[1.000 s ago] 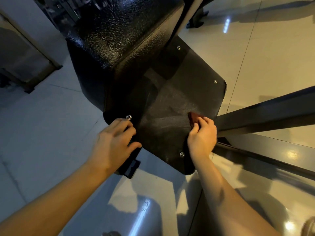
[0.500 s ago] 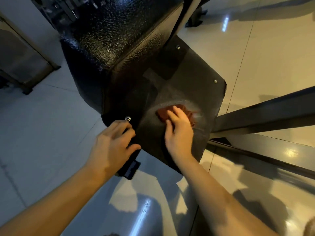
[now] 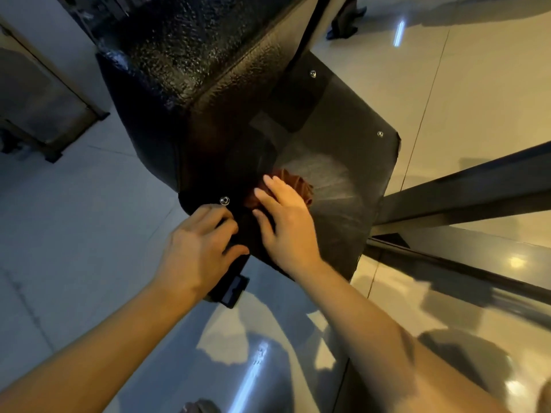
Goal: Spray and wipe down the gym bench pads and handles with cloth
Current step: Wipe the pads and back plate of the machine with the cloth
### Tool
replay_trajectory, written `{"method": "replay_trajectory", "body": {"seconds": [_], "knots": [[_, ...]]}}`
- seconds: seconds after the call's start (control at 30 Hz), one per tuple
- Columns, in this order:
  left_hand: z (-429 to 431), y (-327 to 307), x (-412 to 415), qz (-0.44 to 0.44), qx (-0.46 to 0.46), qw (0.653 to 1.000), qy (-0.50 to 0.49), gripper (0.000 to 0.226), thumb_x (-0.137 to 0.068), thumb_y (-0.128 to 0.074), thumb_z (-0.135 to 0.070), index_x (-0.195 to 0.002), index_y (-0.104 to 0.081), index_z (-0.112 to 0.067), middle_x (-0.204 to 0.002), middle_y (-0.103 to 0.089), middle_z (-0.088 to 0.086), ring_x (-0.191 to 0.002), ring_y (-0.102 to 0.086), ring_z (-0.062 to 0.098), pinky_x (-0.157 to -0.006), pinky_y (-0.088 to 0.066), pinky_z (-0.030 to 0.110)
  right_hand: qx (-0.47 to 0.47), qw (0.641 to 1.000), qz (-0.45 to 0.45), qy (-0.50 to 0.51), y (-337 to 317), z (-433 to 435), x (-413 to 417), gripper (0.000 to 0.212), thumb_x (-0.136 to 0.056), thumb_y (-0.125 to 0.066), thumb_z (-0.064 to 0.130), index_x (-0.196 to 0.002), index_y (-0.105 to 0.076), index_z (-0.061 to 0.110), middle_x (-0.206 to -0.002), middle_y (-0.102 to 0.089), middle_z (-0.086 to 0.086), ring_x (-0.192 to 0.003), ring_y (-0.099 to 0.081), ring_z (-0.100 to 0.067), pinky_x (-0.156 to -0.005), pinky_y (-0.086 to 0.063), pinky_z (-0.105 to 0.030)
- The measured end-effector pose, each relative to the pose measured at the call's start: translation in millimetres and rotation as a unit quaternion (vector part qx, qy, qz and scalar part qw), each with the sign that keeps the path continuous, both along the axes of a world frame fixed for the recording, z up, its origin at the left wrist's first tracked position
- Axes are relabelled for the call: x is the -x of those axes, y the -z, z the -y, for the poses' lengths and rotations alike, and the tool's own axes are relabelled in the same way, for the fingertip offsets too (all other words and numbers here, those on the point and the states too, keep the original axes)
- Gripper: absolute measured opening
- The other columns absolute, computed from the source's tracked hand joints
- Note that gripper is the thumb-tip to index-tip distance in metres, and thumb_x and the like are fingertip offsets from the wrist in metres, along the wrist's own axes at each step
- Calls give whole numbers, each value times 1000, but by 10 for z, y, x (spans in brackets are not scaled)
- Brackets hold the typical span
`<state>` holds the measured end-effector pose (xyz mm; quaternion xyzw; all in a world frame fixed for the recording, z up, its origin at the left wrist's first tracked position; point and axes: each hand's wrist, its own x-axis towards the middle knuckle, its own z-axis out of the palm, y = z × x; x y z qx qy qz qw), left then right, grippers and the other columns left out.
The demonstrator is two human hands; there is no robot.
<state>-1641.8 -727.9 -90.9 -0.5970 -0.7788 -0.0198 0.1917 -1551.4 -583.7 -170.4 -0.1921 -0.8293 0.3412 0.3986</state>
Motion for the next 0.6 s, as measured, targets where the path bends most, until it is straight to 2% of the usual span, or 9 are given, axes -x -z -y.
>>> {"method": "replay_trajectory", "body": {"seconds": [0.07, 0.1, 0.13, 0.2, 0.27, 0.37, 0.43, 0.53, 0.6], "knots": [[4, 14, 4, -2, -4, 1000, 5, 31, -76, -84, -31, -90, -74, -5, -104, -68, 11, -104, -63, 29, -75, -58, 41, -62, 998, -3, 1, 96, -358, 66, 36, -101, -60, 27, -133, -67, 13, -147, -56, -9, -140, -48, -25, -121, -32, -37], [14, 28, 8, 5, -5, 1000, 8, 31, -77, -83, -31, -90, -73, -5, -105, -68, 11, -105, -61, 28, -77, -57, 41, -35, 998, 6, 47, 143, -551, 78, 37, -102, -58, 29, -135, -66, 15, -148, -55, -8, -140, -48, -25, -120, -33, -38], [21, 48, 15, 13, -9, 1000, 9, 31, -77, -83, -30, -90, -73, -4, -106, -67, 11, -107, -60, 27, -78, -57, 41, 32, 994, 26, 100, 180, -742, 71, 39, -103, -55, 32, -138, -63, 18, -151, -53, -5, -142, -46, -24, -120, -32, -38], [36, 70, 19, 25, -11, 1000, 3, 32, -75, -87, -29, -90, -73, -4, -107, -67, 10, -109, -58, 25, -80, -58, 41, 181, 962, 67, 195, 227, -997, 34, 42, -105, -50, 34, -145, -57, 21, -155, -48, -2, -145, -40, -23, -120, -29, -39], [32, 71, 23, 25, -6, 1000, -1, 33, -74, -88, -29, -91, -74, -5, -107, -67, 9, -110, -57, 24, -82, -58, 41, 225, 946, 83, 218, 189, -952, 4, 45, -104, -51, 35, -146, -55, 20, -156, -46, -3, -146, -40, -23, -122, -29, -40], [7, 55, 48, 24, -10, 1000, -2, 35, -72, -90, -29, -91, -74, -5, -106, -68, 9, -110, -57, 23, -83, -57, 39, 157, 970, 54, 175, 103, -290, -52, 41, -100, -59, 33, -138, -62, 17, -150, -53, -4, -142, -45, -21, -122, -28, -36], [1, 52, 50, 14, -19, 1000, 0, 36, -70, -90, -29, -90, -74, -4, -103, -68, 10, -107, -58, 24, -79, -58, 38, 85, 991, 20, 100, 122, 95, -132, 38, -97, -63, 31, -130, -68, 14, -145, -58, -6, -138, -49, -21, -120, -32, -35], [-3, 50, 39, -3, -12, 1000, 8, 35, -71, -88, -30, -89, -74, -4, -103, -69, 12, -106, -59, 27, -77, -58, 39, -58, 998, 3, -21, 297, -24, -266, 36, -98, -61, 29, -128, -70, 11, -143, -59, -8, -137, -51, -23, -119, -34, -35], [10, 57, 33, -2, -8, 1000, 5, 35, -72, -88, -30, -90, -74, -4, -104, -68, 12, -107, -59, 27, -78, -57, 40, -85, 995, 39, -18, 410, -318, -340, 35, -100, -59, 30, -131, -68, 15, -146, -58, -5, -138, -50, -22, -119, -33, -35]]}}
